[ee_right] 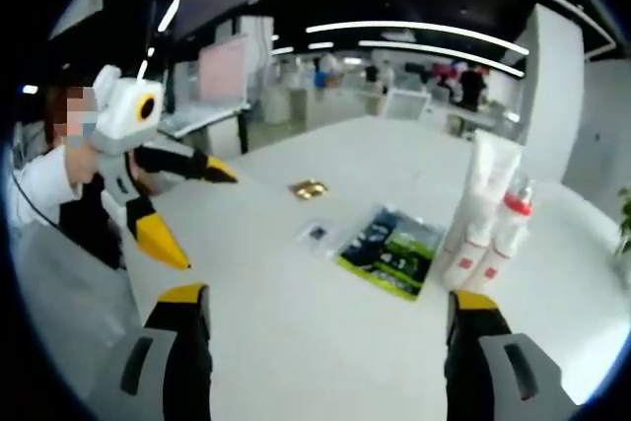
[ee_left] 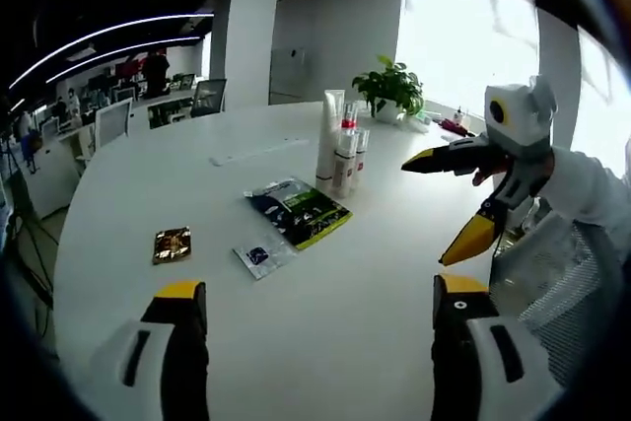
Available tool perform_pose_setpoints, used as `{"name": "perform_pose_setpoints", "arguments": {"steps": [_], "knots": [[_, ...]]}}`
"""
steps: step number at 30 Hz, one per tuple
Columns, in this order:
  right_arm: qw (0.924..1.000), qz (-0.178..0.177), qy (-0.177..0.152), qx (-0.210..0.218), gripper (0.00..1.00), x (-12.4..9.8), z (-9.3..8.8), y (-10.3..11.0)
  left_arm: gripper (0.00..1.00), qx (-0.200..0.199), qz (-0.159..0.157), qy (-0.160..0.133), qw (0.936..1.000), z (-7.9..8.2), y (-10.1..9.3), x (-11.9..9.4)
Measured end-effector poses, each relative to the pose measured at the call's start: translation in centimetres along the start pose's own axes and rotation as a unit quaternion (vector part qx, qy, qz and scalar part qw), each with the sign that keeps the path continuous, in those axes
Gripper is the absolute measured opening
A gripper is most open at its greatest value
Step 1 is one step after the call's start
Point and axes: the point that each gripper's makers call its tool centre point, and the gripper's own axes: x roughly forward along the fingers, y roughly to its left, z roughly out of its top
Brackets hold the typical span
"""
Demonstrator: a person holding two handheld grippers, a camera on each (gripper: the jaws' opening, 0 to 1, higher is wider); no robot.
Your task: Arrange the skincare products in the storage area until every visible bottle or jar stands upright without overlapping.
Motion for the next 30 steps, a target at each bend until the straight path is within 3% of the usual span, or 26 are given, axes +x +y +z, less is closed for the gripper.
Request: {"name": "perform_pose_setpoints", "arguments": {"steps": [2, 5, 16, 20, 27, 30], "knots": [[0.9994, -0.031, 0.01, 0.011, 0.99, -0.3, -0.5, -1.1, 0.94, -0.003, 0.0, -0.005, 1.0, 0.0, 0.0, -0.2], [0.9994, -0.031, 0.004, 0.014, 0.99, -0.6, -0.5, -1.4, 0.97, -0.005, 0.003, -0.006, 1.0, 0.0, 0.0, -0.3], [0.9995, -0.026, 0.0, 0.016, 1.0, -0.6, -0.4, -0.8, 0.99, -0.028, 0.016, -0.017, 0.9993, 0.1, 0.9, -0.7], [0.9995, -0.024, 0.019, 0.002, 1.0, -0.3, -1.1, -0.4, 0.99, -0.024, 0.016, -0.012, 0.9995, -0.1, 0.8, -0.7], [0.9992, -0.001, 0.007, 0.038, 1.0, -0.1, -0.8, 0.1, 0.99, -0.023, 0.017, -0.009, 0.9996, -0.3, 1.0, -0.7], [0.9992, -0.002, 0.011, 0.039, 1.0, -0.1, -1.0, 0.1, 0.99, -0.042, 0.004, -0.015, 0.999, 0.0, 0.7, -0.6]]}}
